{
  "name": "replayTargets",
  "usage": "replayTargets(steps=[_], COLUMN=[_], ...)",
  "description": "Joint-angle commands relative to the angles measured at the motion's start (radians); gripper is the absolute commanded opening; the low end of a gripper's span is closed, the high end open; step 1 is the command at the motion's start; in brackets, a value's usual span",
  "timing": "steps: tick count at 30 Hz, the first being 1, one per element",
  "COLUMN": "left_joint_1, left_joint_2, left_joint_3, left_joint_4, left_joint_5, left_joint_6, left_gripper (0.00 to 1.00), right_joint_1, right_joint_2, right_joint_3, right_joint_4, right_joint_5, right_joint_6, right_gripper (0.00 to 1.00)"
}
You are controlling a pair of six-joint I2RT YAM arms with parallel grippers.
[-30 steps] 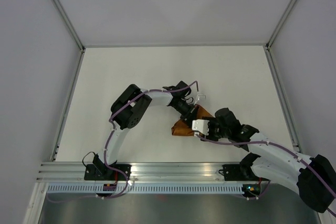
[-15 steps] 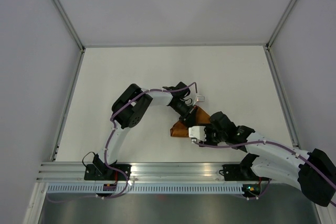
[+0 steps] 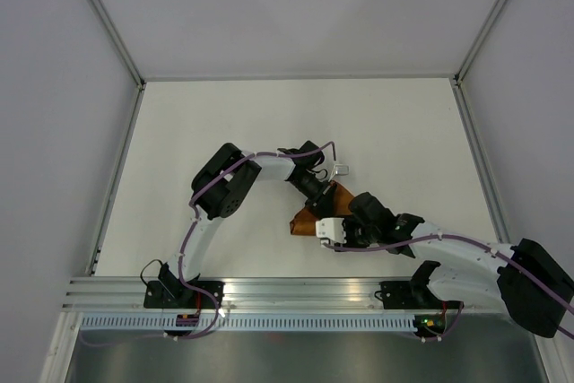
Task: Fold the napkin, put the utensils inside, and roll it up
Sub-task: Roll the napkin with the utensil
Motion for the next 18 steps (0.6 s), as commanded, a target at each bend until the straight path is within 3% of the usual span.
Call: replayTargets(steps=[1,15,18], left_joint_1=[-0.001,0.004,0.008], left_joint_2=[0.100,0.127,0.134], left_joint_3=[-0.043,-0.018,-0.012], left_joint_4=[-0.056,-0.068,-0.071], left_joint_5=[-0.268,-0.232,-0.225], left_joint_6=[0.023,-0.014,-0.031], left_gripper=[0.02,0.02,0.02], right_joint_1=[0.015,0.067,0.067], right_joint_2=[0.022,0.099,0.121], right_joint_3=[0.002,-0.005,-0.022], right_joint_4=[0.037,0.119,0.142], right_joint_5=[0.034,0.094,0.095], right_joint_6=[0.025,0.041,0.042], right_gripper=[0.52,0.49,0.45])
